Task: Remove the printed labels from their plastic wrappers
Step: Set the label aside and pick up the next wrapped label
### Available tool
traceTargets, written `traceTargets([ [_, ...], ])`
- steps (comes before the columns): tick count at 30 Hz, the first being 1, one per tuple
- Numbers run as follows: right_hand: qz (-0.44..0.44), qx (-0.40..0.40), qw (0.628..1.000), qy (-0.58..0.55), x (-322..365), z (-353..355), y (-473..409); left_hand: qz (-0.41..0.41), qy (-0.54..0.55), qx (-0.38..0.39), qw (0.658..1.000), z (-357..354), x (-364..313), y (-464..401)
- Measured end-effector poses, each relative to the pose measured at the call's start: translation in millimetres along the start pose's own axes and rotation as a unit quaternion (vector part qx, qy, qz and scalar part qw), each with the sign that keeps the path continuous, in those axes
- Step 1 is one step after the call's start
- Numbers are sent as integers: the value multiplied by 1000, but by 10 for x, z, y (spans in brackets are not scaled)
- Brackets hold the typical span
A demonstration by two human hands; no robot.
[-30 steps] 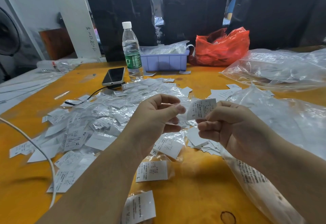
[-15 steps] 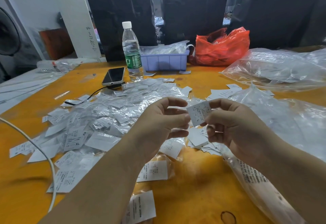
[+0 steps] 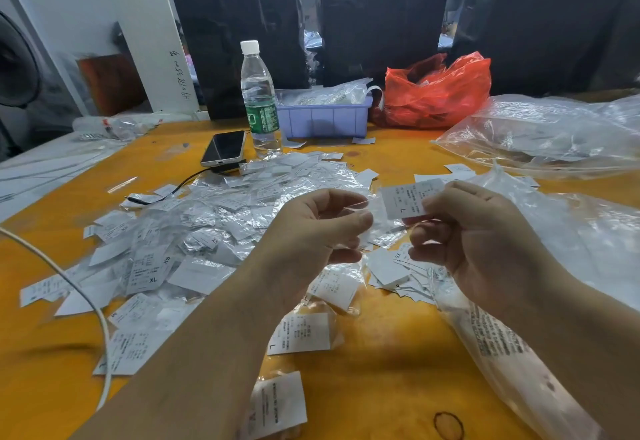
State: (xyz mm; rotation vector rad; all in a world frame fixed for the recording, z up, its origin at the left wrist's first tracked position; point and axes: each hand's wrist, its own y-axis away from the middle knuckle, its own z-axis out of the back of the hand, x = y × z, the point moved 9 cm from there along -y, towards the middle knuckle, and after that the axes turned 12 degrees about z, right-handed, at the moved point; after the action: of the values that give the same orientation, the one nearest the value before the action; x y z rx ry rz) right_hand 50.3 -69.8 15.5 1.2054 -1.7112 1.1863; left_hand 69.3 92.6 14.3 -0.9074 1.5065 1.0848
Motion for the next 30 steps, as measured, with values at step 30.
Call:
traceTargets([
  [30,35,59,996,62,12,-103,17,6,21,16,1000,-21,17,-5],
])
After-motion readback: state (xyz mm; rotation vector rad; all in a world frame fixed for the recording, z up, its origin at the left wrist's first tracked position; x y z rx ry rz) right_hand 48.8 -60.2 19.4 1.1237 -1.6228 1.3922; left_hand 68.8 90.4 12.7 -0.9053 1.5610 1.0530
